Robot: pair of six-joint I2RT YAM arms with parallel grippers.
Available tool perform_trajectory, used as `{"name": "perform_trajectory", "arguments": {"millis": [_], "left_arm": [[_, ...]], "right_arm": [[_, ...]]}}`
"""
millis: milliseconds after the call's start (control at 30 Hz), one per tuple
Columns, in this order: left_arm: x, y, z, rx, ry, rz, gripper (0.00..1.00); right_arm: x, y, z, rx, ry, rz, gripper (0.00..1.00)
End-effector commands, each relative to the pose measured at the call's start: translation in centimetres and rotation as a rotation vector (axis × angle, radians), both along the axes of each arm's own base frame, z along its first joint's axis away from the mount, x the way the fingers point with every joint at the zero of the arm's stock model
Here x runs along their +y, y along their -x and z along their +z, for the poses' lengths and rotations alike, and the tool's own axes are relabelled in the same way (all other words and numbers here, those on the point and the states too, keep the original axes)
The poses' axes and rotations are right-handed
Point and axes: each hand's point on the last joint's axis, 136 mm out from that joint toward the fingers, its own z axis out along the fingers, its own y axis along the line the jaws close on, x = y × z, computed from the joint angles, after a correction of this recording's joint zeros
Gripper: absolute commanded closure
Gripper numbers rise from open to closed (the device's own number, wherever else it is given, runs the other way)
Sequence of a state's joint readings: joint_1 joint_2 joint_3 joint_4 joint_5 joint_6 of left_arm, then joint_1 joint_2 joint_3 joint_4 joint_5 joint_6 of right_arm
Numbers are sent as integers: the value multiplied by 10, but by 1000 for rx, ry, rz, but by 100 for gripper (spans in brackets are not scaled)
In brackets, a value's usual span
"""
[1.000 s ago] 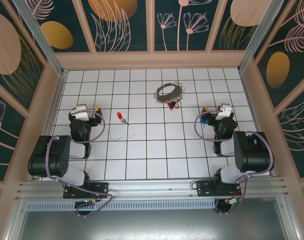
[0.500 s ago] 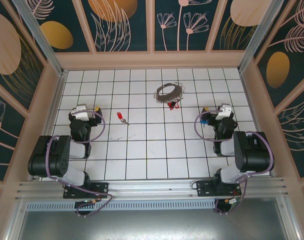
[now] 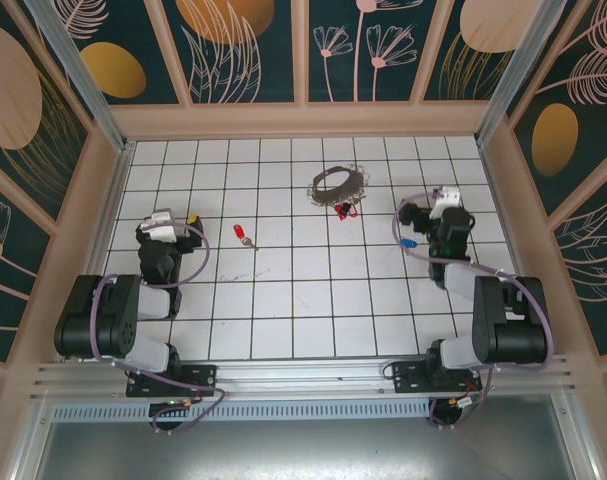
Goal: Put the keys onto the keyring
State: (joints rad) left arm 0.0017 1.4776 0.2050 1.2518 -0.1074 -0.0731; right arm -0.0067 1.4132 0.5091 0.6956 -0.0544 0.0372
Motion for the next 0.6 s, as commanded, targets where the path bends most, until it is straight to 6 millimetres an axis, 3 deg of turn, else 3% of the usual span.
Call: {"name": "perform_trajectory", "arguments": {"millis": [0,133,167,233,367,433,567], "left_arm": [[16,2,23,-45,35,97,1],[18,-4,41,-38,38,110,1],[23,-2,48,-55,71,142,1],[38,3,57,-77,174,241,1],[55,9,50,-21,384,396,1],[49,3,43,35,437,377,1],[17,-21,43,122,489,205,1]], "right_arm": [[7,-11,-13,239,-143,-24,1],[52,-34,0,315,-311,138,2],[64,-39,-1,336,-320,169,8],[84,-49,-5,371,-318,188,10],[129,-71,-19,474,-367,280,24],[152,-80,-24,500,-377,302,24],[185,-99,-38,551,-384,317,29]]}}
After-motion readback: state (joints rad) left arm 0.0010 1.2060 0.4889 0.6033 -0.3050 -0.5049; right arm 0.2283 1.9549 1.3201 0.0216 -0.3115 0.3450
